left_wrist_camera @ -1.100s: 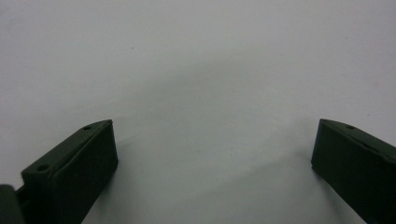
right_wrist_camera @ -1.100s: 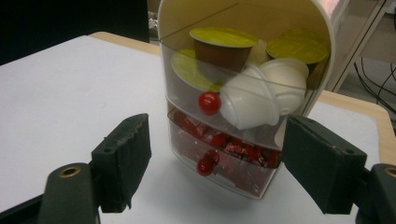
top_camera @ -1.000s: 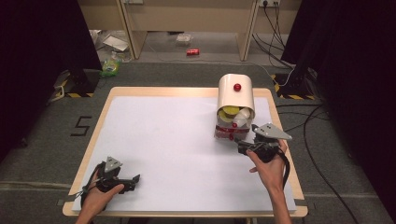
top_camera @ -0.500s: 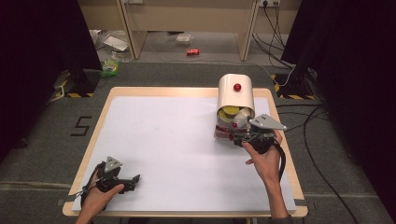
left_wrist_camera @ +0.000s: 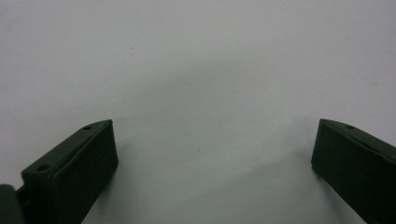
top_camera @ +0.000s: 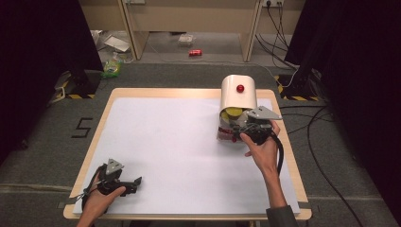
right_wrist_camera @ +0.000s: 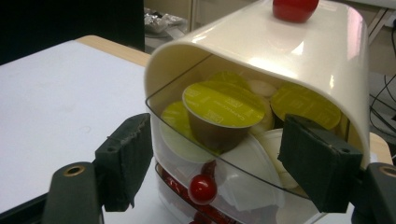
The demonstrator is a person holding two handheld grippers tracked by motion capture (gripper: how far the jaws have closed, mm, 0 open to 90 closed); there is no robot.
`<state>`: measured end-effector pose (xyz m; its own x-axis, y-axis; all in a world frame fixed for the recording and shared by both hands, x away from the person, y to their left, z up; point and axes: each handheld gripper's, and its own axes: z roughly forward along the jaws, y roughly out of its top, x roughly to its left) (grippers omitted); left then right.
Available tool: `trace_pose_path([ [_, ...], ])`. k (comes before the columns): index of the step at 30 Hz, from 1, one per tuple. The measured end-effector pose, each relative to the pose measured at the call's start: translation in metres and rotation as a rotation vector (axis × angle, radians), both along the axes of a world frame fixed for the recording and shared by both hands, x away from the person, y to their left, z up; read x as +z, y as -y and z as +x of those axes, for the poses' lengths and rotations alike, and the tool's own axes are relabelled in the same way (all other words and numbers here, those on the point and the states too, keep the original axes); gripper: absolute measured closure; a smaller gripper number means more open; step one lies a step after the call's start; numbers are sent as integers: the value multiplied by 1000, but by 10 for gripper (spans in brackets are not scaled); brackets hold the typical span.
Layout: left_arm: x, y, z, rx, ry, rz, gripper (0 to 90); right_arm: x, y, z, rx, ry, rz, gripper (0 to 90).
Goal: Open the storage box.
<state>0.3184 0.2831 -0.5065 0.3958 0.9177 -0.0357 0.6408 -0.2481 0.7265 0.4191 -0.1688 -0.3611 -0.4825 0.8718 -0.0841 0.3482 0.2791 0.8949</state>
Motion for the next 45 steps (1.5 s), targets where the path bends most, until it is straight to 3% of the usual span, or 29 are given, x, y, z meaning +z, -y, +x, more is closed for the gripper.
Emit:
trace_pose_path([
  [8,0,0,0,0,0,0,0,-9,1,7,9,-50,-35,260],
  [13,0,0,0,0,0,0,0,-10,0,6,12,-39,-59,258],
  [22,0,0,0,0,0,0,0,-8,0,4,32,-55,-33,258],
  [27,0,0,0,0,0,0,0,-8,-2,1,46,-54,-52,258],
  [45,0,0,0,0,0,-1,0,-7,3,-15,90,-67,-40,289],
])
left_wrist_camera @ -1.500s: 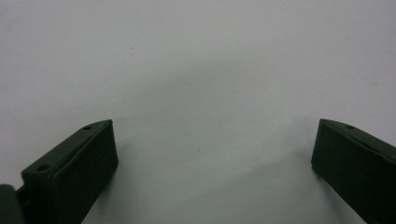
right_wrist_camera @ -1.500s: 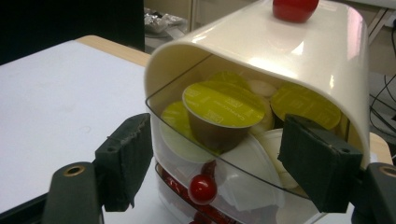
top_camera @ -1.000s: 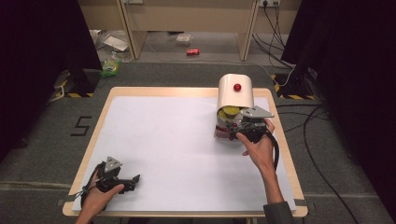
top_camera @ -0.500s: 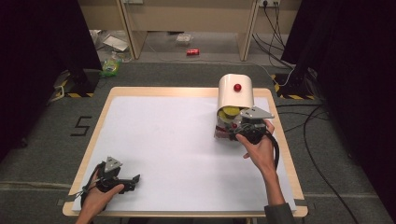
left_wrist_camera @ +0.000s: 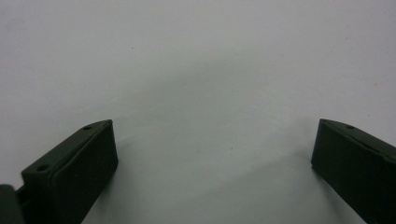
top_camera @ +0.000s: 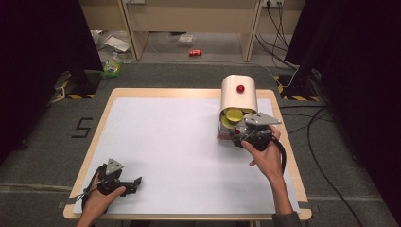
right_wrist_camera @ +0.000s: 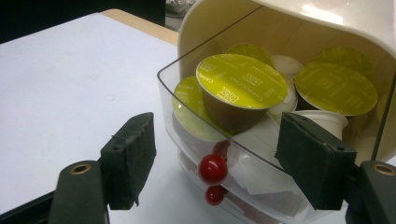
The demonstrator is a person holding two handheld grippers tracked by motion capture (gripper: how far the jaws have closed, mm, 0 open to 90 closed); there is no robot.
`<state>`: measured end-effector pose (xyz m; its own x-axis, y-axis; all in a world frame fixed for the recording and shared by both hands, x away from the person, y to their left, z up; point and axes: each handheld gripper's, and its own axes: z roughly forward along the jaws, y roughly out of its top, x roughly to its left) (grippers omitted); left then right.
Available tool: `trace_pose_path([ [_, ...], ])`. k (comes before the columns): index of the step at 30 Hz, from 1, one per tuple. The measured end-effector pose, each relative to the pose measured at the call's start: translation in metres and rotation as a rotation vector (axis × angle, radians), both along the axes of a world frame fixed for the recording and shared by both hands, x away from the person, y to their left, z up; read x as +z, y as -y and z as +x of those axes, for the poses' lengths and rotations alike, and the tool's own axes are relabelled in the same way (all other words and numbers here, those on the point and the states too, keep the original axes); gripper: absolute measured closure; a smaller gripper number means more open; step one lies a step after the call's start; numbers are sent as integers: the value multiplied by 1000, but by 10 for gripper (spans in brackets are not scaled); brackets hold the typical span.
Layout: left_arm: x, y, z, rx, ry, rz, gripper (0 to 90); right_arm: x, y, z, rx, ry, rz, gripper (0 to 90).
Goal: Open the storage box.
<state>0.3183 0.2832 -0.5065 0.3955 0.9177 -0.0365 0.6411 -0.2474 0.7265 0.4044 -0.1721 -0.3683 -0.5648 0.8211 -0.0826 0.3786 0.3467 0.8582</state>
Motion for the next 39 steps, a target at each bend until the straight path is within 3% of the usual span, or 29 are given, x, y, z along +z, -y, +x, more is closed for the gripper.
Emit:
trace_pose_path([
  [8,0,0,0,0,0,0,0,-4,3,-12,2,34,26,301],
  [14,0,0,0,0,0,0,0,-4,2,-13,4,45,13,310],
  [39,0,0,0,-1,-1,-3,0,-5,4,-27,21,30,14,323],
])
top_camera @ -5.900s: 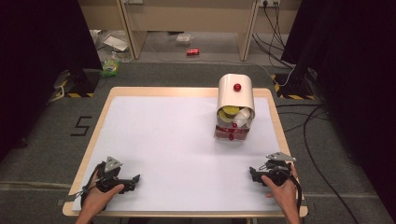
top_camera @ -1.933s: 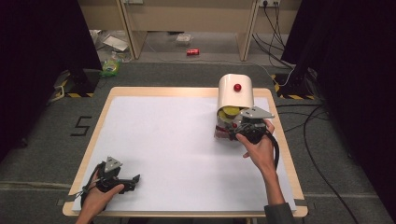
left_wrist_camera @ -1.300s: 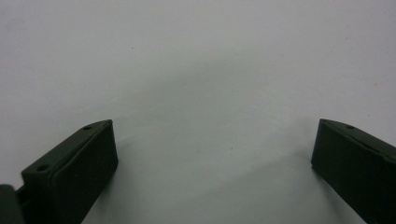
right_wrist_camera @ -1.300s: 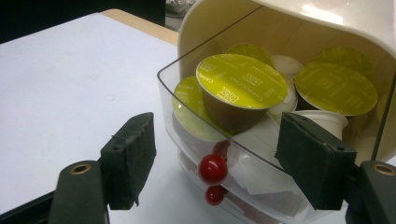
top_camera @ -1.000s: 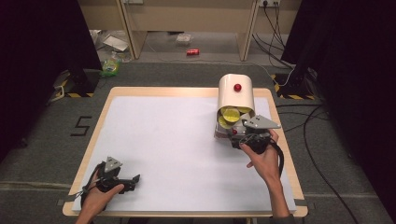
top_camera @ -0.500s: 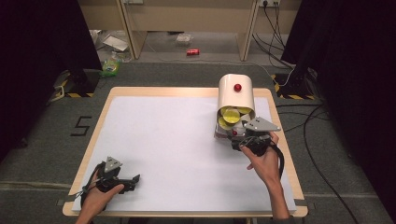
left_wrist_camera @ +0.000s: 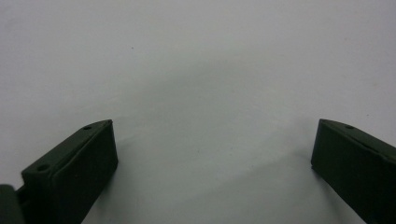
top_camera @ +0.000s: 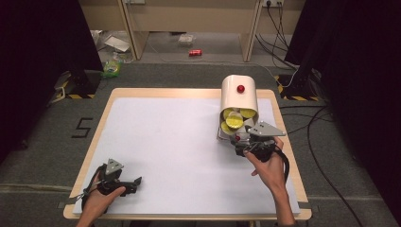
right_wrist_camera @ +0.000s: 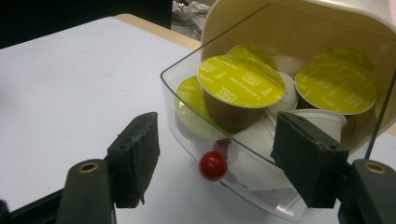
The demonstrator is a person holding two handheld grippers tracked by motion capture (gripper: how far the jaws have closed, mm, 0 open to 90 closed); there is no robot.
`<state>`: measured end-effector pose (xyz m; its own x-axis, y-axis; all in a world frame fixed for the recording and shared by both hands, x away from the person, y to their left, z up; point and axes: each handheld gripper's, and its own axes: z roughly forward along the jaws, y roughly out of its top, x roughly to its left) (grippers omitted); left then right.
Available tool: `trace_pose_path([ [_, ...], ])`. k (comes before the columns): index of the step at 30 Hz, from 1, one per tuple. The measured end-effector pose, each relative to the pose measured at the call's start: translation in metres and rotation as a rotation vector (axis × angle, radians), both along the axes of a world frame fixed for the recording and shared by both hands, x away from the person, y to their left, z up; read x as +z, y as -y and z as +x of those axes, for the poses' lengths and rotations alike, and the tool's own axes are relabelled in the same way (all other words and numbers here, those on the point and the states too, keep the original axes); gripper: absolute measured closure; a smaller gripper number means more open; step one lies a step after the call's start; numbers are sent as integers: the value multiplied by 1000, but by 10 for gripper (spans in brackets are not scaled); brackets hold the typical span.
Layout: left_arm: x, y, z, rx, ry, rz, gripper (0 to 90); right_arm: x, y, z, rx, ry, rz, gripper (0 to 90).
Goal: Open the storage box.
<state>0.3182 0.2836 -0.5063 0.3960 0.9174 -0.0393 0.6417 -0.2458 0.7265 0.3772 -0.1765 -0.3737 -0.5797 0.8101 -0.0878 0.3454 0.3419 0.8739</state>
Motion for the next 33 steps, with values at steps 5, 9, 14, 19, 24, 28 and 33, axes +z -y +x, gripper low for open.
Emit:
trace_pose_path([
  [5,0,0,0,0,0,0,0,0,0,-4,4,-9,0,329],
  [9,0,0,0,0,0,0,0,1,3,-8,6,-10,-6,329],
  [14,0,0,0,0,0,0,0,2,8,-11,1,-10,5,337],
  [19,0,0,0,0,0,1,0,2,8,-12,7,-11,5,339],
  [24,0,0,0,0,0,0,0,2,9,-14,10,-14,5,339],
  [28,0,0,0,0,0,0,0,2,8,-15,10,-17,3,339],
  [33,0,0,0,0,0,0,0,2,8,-17,11,-25,-2,339],
])
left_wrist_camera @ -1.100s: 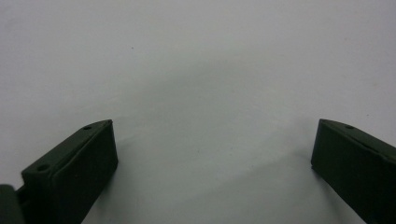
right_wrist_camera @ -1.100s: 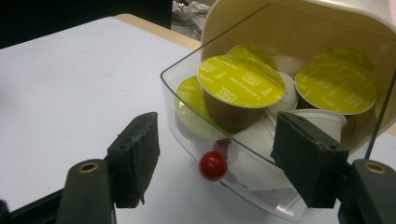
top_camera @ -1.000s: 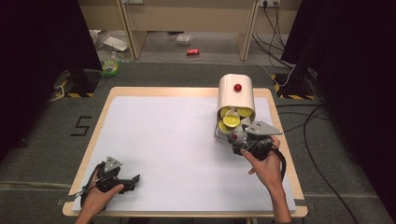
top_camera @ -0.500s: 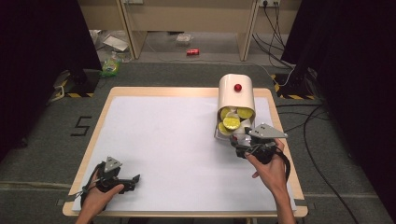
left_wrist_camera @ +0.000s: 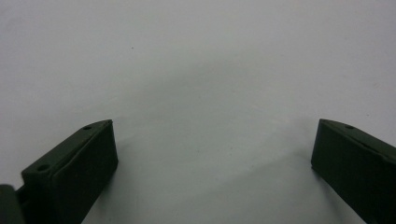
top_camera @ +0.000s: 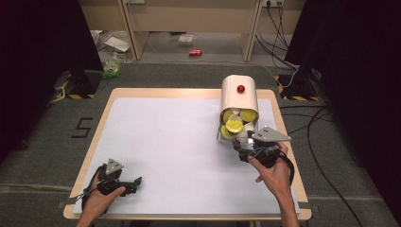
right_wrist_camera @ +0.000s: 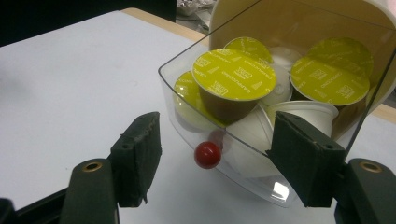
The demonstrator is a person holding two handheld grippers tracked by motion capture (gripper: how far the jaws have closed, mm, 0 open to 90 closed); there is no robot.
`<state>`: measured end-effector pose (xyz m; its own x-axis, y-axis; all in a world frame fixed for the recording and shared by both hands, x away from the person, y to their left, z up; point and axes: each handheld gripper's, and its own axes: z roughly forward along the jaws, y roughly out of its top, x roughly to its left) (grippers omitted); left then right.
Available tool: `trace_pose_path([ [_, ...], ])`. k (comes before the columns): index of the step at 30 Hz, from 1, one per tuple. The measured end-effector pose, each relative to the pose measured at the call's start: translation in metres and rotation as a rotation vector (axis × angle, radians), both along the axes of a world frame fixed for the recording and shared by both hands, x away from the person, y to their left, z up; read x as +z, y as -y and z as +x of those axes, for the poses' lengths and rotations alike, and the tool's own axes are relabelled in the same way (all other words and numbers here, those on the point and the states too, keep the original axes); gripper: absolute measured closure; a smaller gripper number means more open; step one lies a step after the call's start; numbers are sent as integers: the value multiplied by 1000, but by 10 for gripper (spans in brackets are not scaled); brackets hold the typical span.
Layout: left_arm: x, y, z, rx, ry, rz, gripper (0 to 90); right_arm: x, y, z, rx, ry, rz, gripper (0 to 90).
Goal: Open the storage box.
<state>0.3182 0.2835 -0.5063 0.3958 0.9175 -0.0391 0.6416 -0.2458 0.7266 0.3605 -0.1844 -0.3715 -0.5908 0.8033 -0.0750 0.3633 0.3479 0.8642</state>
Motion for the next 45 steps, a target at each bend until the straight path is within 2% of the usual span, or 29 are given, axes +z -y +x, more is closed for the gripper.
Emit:
trace_pose_path([
  [33,0,0,0,0,0,0,0,4,-1,-6,17,-35,-22,339],
  [37,0,0,0,0,0,0,0,3,0,-6,14,-38,8,321],
  [45,0,0,0,-1,-1,4,0,2,1,-6,-18,1,34,277],
])
